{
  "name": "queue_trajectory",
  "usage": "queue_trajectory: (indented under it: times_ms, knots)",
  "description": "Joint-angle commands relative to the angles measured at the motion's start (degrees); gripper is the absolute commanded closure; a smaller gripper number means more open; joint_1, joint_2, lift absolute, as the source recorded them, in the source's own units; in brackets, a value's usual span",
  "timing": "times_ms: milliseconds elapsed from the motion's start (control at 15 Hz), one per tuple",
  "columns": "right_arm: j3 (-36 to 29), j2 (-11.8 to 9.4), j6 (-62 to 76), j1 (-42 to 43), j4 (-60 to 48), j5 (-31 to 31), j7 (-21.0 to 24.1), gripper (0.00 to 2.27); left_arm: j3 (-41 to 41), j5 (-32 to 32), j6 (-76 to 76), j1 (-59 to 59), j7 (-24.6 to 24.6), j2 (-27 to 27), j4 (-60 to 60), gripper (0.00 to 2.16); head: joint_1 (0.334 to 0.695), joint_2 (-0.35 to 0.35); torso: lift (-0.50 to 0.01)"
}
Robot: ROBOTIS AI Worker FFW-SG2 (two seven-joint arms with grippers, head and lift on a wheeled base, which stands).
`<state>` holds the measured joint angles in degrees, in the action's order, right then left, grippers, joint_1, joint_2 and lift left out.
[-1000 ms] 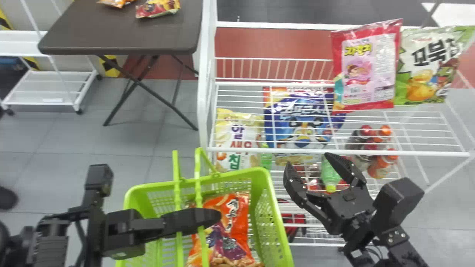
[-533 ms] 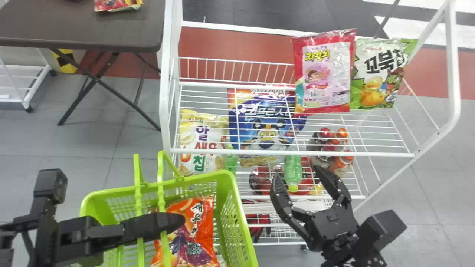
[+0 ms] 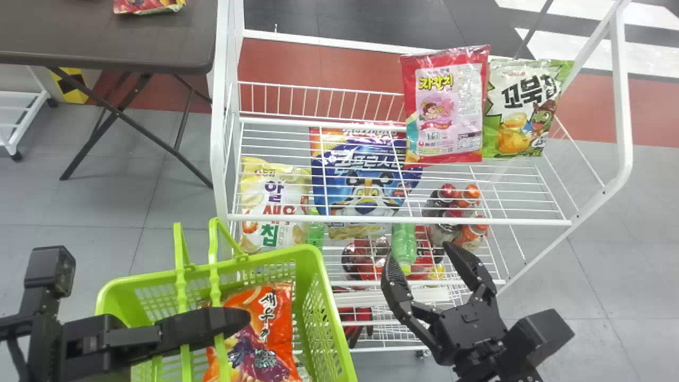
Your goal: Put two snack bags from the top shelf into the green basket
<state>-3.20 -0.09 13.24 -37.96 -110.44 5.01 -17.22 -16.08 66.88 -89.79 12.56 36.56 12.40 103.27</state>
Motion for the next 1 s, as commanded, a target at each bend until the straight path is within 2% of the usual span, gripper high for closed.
queue_trajectory:
  times_ms: [0, 933]
  knots:
    - [-0.14, 0.14, 0.16, -0.01, 0.04, 0.0, -0.01, 0.08, 0.0, 0.0, -0.24, 0.1, 0.0, -0.01, 0.0, 2.14, 0.695, -0.189, -0.001]
    - [0.03, 0.14, 1.74, -0.18, 0.75, 0.35, -0.01, 0.1, 0.0, 0.0, -0.24, 0.98, -0.35, 0.08, 1.14, 2.14, 0.695, -0.2, -0.001]
